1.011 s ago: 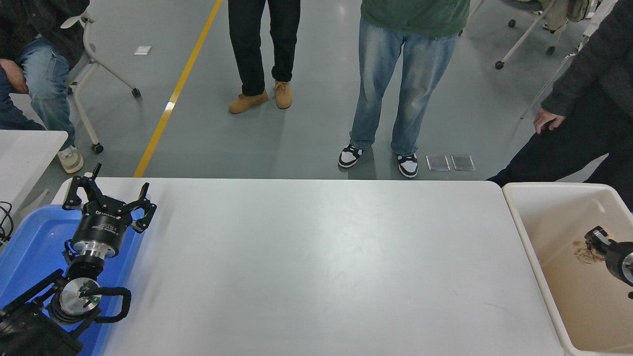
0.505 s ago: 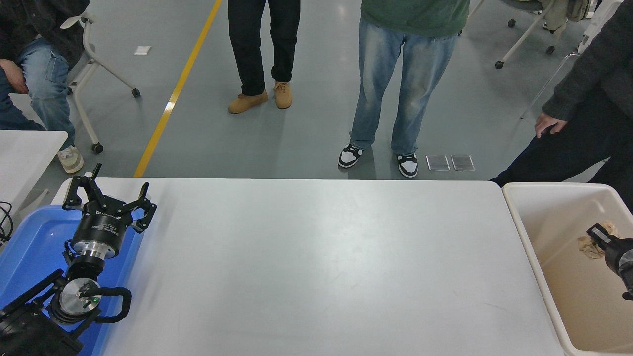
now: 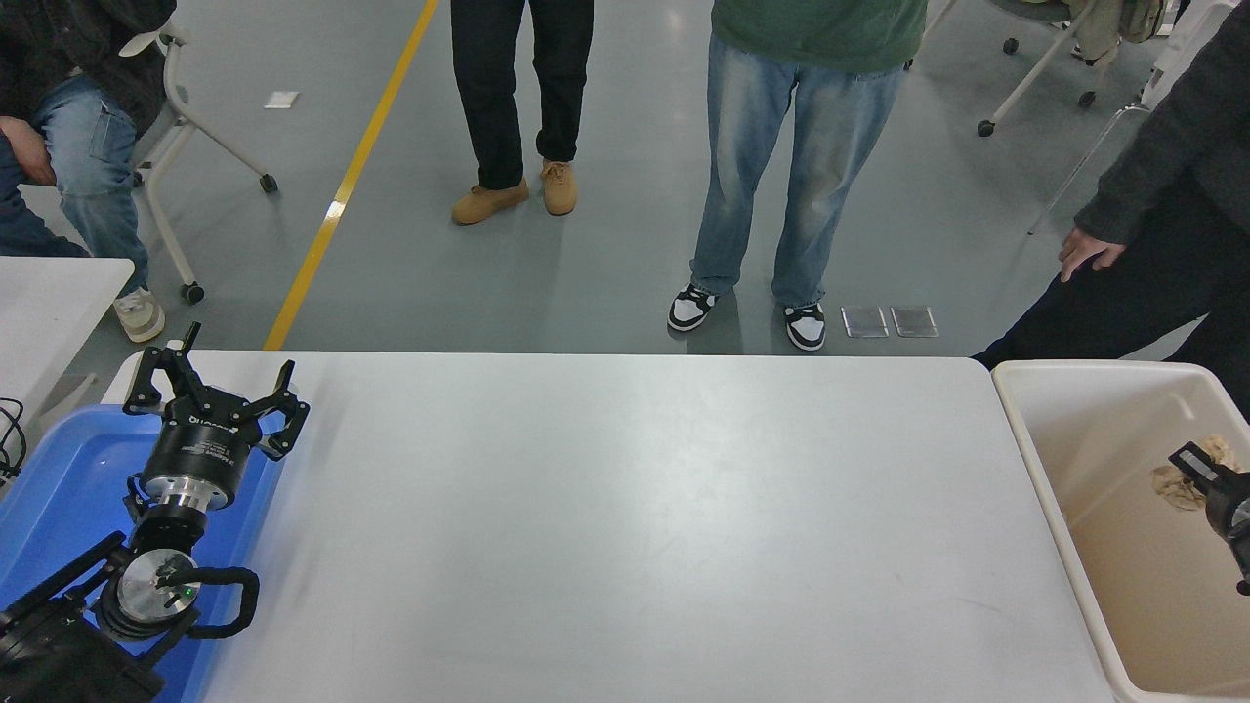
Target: Clean the table surface
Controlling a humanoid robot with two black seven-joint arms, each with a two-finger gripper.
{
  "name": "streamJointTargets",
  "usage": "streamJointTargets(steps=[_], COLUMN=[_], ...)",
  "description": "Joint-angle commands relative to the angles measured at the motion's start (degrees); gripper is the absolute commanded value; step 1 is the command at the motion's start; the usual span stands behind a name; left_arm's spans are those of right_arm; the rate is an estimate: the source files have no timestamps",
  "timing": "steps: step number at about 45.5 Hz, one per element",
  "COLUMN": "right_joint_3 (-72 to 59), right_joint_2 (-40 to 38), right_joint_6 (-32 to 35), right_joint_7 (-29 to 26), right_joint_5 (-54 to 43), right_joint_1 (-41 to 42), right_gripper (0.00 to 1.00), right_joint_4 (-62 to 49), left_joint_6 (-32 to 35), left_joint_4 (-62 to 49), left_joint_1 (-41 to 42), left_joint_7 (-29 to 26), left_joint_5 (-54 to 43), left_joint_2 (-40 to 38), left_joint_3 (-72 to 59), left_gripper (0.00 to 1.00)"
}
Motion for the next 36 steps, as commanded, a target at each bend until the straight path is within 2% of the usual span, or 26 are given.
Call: streamJointTargets(steps=[1, 36], right_joint_3=[0.1, 1.5], right_joint_2=[-0.2, -0.5], right_joint_6=[-0.1, -0.2], right_joint_7=[0.0, 0.0], right_joint_5=[0.0, 0.4], right_joint_1=[-0.1, 0.7], right_gripper=[0.98, 0.98], right_joint_4=[-0.2, -0.8], left_joint_6=[0.0, 0.0], left_joint_4=[0.0, 0.0], left_joint_1=[0.0, 0.0], left_joint_7=[0.0, 0.0], left_joint_5=[0.0, 0.0], left_joint_2=[0.0, 0.0], left_joint_3=[0.0, 0.0], left_gripper=[0.99, 0.99])
